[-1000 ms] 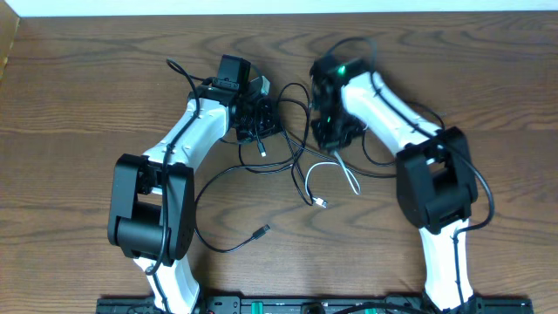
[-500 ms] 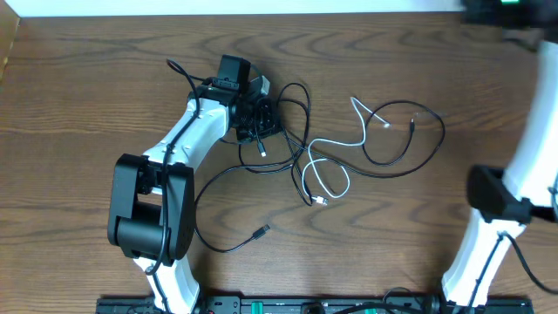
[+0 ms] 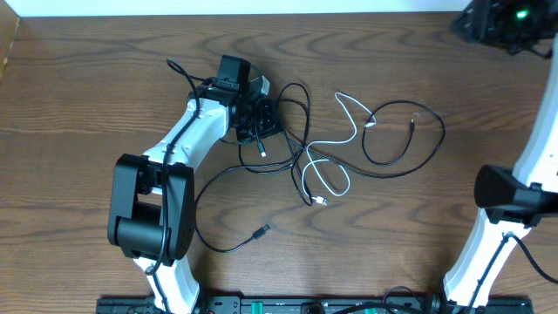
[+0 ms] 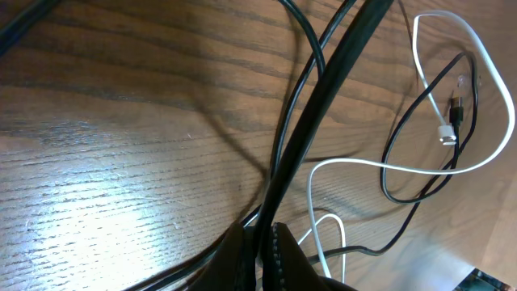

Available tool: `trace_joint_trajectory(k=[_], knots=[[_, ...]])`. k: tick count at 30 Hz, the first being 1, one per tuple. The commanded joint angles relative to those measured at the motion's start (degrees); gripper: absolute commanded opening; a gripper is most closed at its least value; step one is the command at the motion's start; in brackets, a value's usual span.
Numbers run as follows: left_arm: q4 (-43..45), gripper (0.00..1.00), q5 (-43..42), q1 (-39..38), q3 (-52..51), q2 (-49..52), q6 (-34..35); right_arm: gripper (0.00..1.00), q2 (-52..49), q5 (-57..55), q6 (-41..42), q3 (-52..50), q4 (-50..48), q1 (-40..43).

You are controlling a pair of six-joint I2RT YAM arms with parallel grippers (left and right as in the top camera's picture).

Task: Untangle cables

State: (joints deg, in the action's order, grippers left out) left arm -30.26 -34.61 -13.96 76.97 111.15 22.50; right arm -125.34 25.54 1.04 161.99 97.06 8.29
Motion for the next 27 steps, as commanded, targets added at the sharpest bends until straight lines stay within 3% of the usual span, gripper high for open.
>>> trace_joint_trajectory(k=[1, 4, 11, 23, 27], knots=[[-0.35, 0.08, -0.76, 0.28, -0.04, -1.31, 0.09, 0.53, -0.68, 1.27, -5.97, -6.03, 0.26, -2.08], [-0.35, 0.07, -0.74, 0.28, -0.04, -1.31, 0.09, 0.64, -0.68, 2.67, -10.05, -12.13, 0.24, -2.91], [-0.35, 0.08, -0.74, 0.28, -0.04, -1.31, 0.09, 0.73, -0.68, 9.27, -24.55, -28.81, -0.96, -5.09], [-0.42, 0.07, -0.76, 0.28, -0.04, -1.31, 0.09, 0.85, -0.68, 15.28, -33.55, -52.72, -27.45, -13.7], [-0.39, 0.08, -0.76, 0.28, -0.04, -1.31, 0.09, 0.84, -0.7, 17.84, -37.4, -56.68, -31.93, -16.41]])
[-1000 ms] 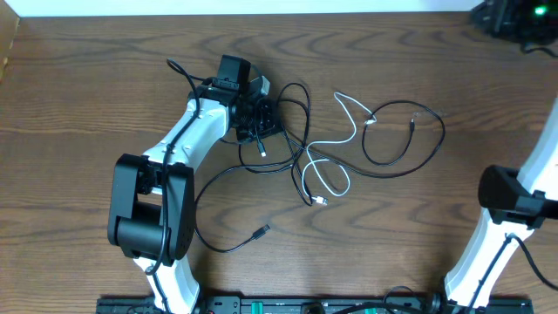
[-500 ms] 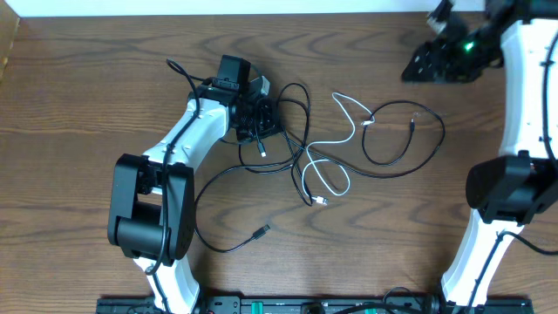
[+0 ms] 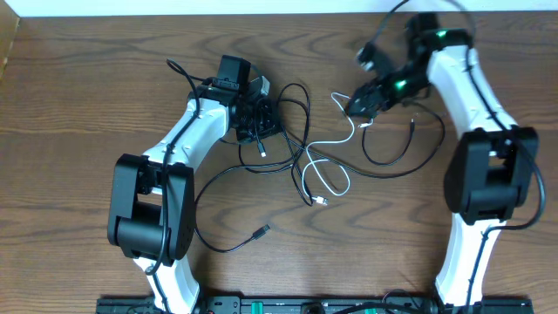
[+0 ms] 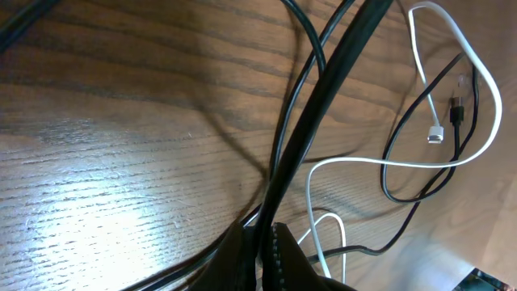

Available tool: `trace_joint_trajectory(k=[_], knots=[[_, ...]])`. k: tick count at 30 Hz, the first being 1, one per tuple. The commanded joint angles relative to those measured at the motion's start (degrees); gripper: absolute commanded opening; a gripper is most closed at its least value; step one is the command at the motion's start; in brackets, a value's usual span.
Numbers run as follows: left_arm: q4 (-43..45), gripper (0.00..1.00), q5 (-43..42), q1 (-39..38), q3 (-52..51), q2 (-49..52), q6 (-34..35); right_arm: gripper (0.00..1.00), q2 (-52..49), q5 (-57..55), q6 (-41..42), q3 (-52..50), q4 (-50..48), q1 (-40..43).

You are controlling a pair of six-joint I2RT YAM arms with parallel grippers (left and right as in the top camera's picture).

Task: Untangle cables

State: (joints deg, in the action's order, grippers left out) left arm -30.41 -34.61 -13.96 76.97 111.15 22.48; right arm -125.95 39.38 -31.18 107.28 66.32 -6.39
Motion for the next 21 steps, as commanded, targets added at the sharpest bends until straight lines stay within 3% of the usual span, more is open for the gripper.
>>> trace_joint_trajectory(k=[1, 14, 21], knots=[[-0.24, 0.07, -0.76, 0.28, -0.04, -1.31, 0.11, 0.84, -0.17, 4.57, -5.64, -2.47, -1.66, -2.32], [-0.63, 0.08, -0.76, 0.28, -0.04, -1.31, 0.11, 0.66, -1.68, 5.29, -5.86, -4.0, 0.96, -6.43], [-0.63, 0.07, -0.76, 0.28, -0.04, -1.31, 0.11, 0.59, -1.66, 13.68, -15.87, -4.98, 11.41, -6.91]])
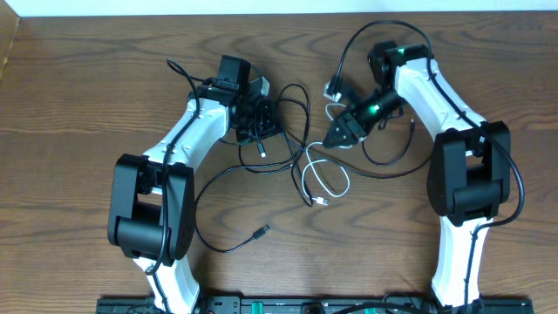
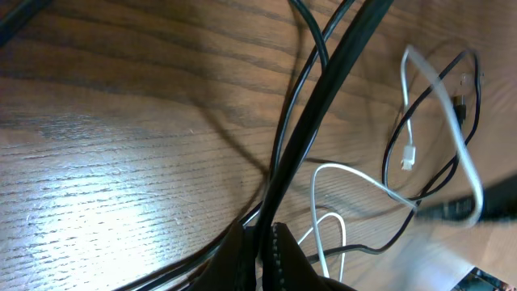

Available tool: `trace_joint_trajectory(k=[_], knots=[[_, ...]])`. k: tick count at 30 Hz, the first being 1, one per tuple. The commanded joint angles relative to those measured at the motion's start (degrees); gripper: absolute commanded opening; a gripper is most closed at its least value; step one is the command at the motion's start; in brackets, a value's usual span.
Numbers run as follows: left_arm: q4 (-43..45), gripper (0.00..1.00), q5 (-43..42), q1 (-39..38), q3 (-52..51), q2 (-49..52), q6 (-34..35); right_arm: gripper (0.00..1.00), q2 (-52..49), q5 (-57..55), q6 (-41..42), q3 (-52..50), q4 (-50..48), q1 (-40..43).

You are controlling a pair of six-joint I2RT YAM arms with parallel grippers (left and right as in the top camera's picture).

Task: Untangle cables

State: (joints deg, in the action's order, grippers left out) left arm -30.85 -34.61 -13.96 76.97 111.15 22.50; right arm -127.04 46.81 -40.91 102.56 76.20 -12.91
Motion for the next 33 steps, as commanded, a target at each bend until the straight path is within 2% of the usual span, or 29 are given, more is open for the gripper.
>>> trace_joint_trajectory(k=[1, 6, 12, 26, 29, 32, 33], knots=[[-0.2, 0.07, -0.76, 0.28, -0.04, -1.31, 0.09, 0.58, -0.57, 6.95, -6.67, -0.24, 2.58, -0.5], [-0.17, 0.07, -0.76, 0.28, -0.04, -1.31, 0.09, 0.57, -0.57, 7.52, -9.35, -0.26, 6.71, -1.53], [-0.17, 0.08, -0.74, 0.28, -0.04, -1.31, 0.09, 0.58, -0.59, 4.39, -8.13, -0.33, 6.19, -4.13], [-0.2, 0.07, -0.76, 0.28, -0.04, -1.31, 0.09, 0.57, -0.59, -18.16, 15.58, -7.32, -8.61, -13.7], [-0.2, 0.07, -0.76, 0.28, -0.04, -1.31, 0.09, 0.51, -0.59, -20.31, 18.34, -7.48, -9.99, -14.12], [-0.2, 0.07, -0.76, 0.28, -0.04, -1.31, 0.07, 0.34, -0.59, -20.37, 19.96, -7.48, -10.95, -14.08], [-0.2, 0.07, -0.76, 0.28, -0.04, -1.31, 0.09, 0.25, -0.59, -20.37, 20.41, -7.48, -11.1, -14.03]])
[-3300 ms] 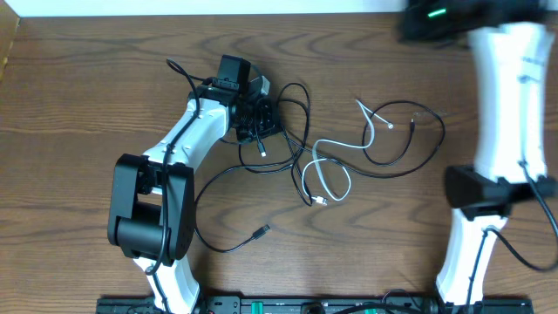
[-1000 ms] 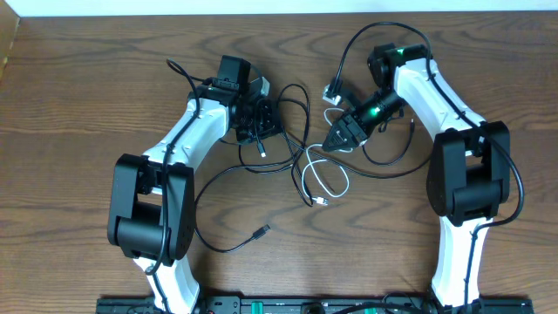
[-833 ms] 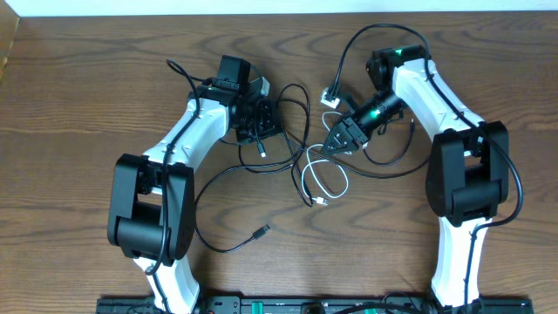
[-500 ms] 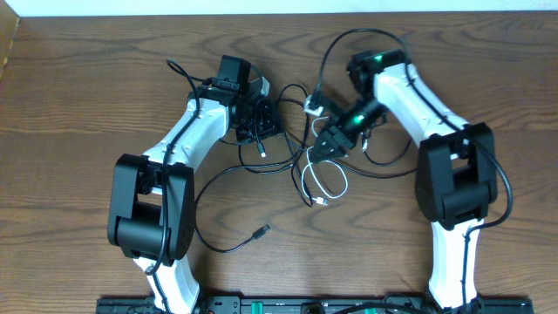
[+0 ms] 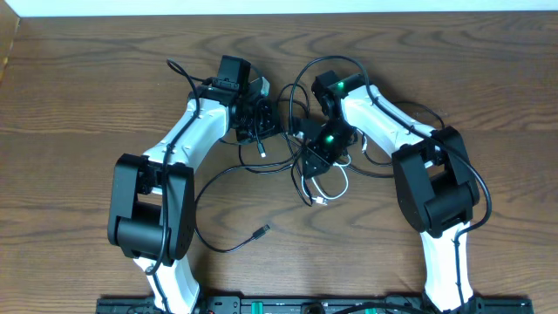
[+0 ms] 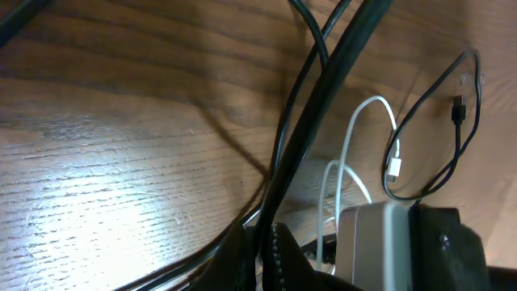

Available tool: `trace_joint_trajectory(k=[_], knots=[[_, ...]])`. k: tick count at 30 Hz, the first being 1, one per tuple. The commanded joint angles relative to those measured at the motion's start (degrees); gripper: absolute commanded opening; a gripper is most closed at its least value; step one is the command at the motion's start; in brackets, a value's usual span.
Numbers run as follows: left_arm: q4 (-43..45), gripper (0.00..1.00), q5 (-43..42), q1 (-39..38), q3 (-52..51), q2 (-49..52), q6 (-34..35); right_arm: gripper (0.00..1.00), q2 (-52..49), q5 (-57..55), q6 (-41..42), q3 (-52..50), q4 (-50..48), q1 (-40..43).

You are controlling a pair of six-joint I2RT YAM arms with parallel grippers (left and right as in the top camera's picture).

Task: Untangle cables

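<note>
A tangle of black cables point(image 5: 292, 131) lies mid-table with a white cable point(image 5: 336, 181) looped through it. My left gripper point(image 5: 260, 122) is shut on a thick black cable point(image 6: 339, 81), which runs between the jaws of my left gripper point(image 6: 265, 242) in the wrist view. My right gripper point(image 5: 312, 159) is low over the tangle's middle, shut on the white cable point(image 6: 355, 129), whose plug point(image 6: 394, 168) hangs beside it. The right gripper's grey body point(image 6: 388, 242) fills the lower right of the left wrist view.
A long black cable curves toward the front of the table and ends in a plug point(image 5: 260, 231). Another thin black loop with a plug point(image 6: 458, 109) lies right of the tangle, partly under my right arm point(image 5: 384, 118).
My right gripper has moved left and nearer with the white cable, from right of the tangle to over its middle. The white cable is now bunched there. My left gripper has not moved.
At first my left gripper held the black cable and my right arm was at the table's right edge. Then my right gripper was at the white cable's far loop, then held it lifted, and now it holds it over the tangle.
</note>
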State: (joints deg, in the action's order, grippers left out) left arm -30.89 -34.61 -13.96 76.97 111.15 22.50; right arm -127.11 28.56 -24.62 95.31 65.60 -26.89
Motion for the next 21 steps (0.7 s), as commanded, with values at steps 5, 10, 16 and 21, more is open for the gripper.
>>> trace_joint_trajectory(k=[5, 10, 16, 21], knots=[[-0.17, 0.07, -0.76, 0.28, -0.04, -1.31, 0.09, 0.01, -0.44, -0.9, 5.33, 0.42, 0.52, -0.04], [-0.15, 0.07, -0.76, 0.28, -0.04, -1.31, 0.09, 0.01, 1.66, 4.92, 3.3, 5.03, 6.71, 0.72], [-0.15, 0.07, -0.76, 0.28, -0.04, -1.31, 0.09, 0.01, 9.49, 13.05, -0.96, 13.29, 12.79, 4.07], [-0.15, 0.07, -0.76, 0.28, -0.04, -1.31, 0.09, 0.01, 16.57, 16.61, -0.92, 18.32, 14.43, 9.92]])
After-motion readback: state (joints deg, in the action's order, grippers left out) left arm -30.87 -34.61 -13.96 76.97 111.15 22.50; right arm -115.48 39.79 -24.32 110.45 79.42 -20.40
